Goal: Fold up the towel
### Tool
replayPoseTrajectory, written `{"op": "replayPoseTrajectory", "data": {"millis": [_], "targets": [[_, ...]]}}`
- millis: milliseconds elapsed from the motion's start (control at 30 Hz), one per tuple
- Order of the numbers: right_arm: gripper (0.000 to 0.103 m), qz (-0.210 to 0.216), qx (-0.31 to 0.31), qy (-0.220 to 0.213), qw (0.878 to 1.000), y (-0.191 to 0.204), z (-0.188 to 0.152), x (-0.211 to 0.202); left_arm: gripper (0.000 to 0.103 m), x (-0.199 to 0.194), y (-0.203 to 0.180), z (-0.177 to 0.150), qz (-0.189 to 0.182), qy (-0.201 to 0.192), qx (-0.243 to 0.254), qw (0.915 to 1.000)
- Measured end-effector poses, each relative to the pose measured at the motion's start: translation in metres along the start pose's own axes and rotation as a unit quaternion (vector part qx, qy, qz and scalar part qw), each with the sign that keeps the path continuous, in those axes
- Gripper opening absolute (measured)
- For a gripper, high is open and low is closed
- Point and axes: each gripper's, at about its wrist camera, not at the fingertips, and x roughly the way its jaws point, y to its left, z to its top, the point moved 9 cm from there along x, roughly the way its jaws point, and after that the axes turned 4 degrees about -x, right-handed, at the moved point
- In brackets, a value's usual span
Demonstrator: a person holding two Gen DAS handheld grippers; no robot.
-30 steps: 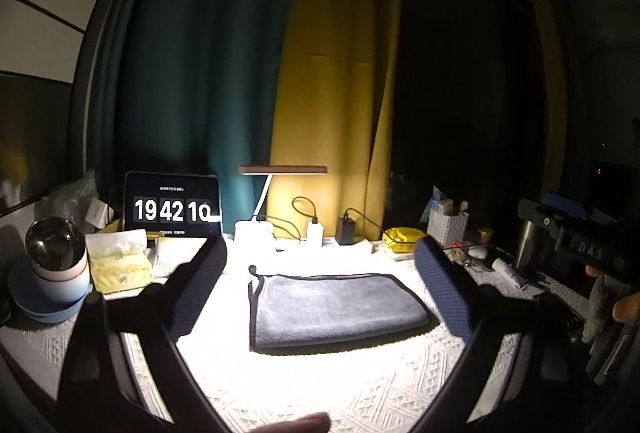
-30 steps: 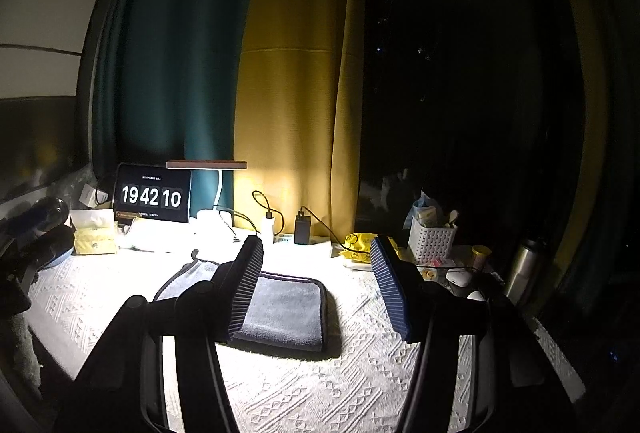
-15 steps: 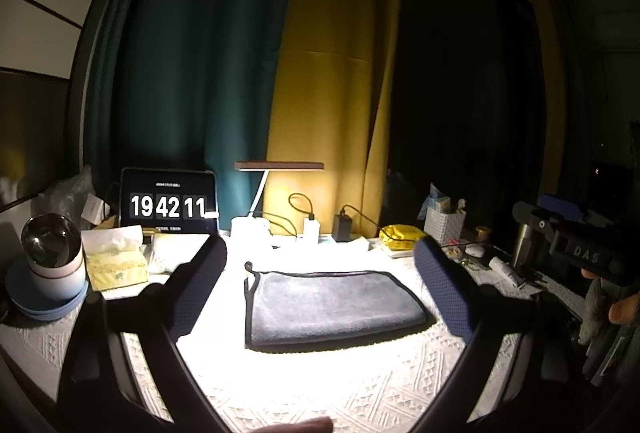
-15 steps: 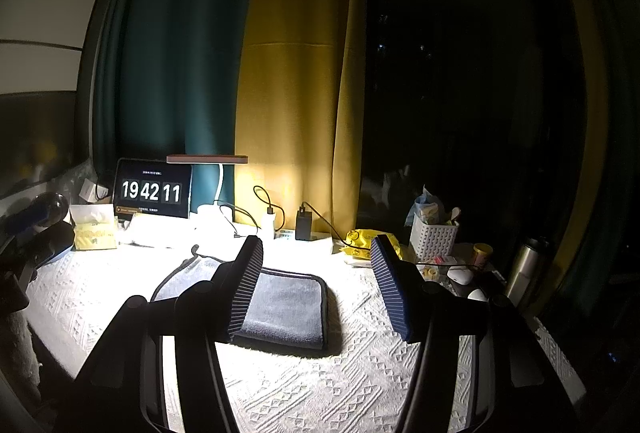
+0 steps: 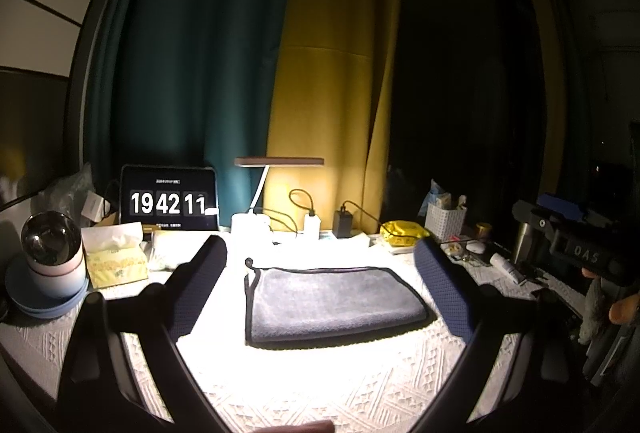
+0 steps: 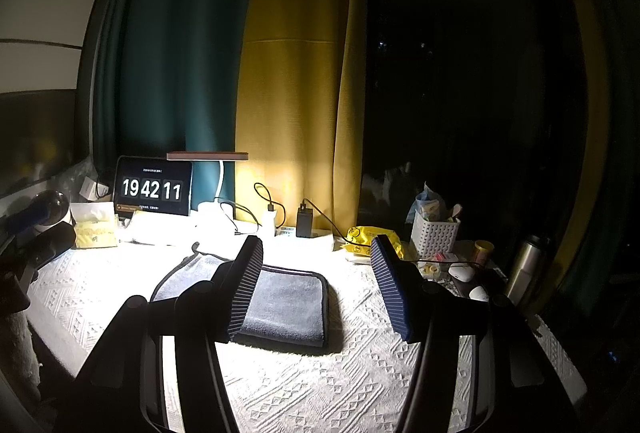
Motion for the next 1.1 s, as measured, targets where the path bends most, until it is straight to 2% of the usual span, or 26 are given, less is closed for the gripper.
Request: {"op": "replayPoseTrajectory", "data": {"millis": [1100], "targets": [[0.059,0.000,0.001,0.002,1.000,0.0015,-0.0011,0.0008,0.095,-0.0012,0.0006,-0.0010,-0.001,0.003,-0.001,1.0000]]}}
